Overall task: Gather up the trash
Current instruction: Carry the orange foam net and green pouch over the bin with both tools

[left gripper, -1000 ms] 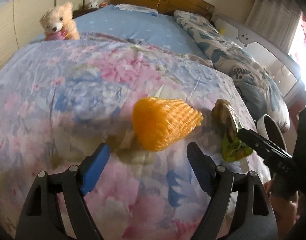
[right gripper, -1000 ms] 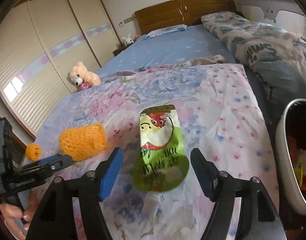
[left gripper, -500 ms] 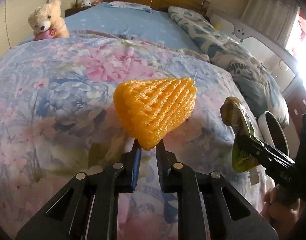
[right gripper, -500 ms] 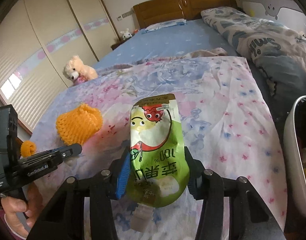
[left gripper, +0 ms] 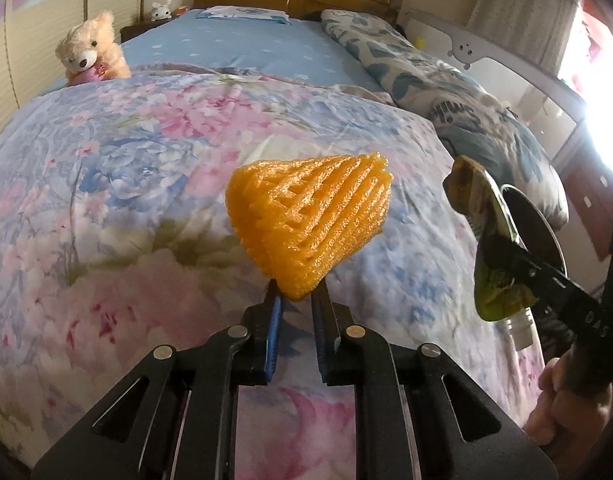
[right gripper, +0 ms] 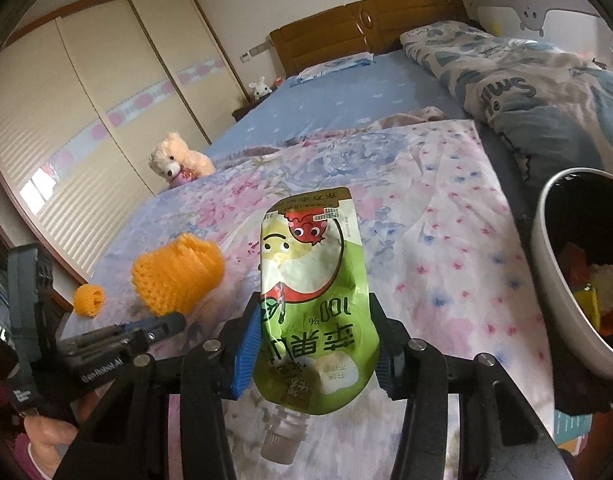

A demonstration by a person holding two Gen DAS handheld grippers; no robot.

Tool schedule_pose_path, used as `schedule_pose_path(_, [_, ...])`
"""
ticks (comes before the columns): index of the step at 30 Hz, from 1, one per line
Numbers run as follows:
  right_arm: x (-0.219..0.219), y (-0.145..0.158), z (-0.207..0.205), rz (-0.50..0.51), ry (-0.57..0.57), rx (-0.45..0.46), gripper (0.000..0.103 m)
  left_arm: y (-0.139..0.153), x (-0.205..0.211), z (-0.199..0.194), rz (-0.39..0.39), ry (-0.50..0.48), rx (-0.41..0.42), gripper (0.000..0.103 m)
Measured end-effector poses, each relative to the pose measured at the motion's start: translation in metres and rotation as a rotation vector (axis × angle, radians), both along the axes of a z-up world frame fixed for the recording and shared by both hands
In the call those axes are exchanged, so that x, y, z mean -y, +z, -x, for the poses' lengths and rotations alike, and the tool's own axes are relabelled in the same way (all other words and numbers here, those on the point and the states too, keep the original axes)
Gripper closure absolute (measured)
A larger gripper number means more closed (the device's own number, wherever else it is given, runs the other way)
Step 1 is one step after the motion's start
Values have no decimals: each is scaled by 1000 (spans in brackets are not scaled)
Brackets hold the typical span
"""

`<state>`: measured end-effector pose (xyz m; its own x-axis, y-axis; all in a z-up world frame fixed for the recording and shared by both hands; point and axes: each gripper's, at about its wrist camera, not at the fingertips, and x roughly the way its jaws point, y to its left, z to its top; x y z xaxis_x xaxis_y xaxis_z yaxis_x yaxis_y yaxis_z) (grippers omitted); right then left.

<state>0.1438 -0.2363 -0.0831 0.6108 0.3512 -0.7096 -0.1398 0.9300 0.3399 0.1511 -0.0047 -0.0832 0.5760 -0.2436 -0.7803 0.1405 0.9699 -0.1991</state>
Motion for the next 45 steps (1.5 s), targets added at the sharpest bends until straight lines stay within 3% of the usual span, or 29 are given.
schedule_pose_path(22, [33,30,52,2,-38,74,54,27,40,43,-91,-43,91,90])
schedule_pose_path(45, [75,35,70,-3,-119,94,54,27,86,49,-119,-134,96,90])
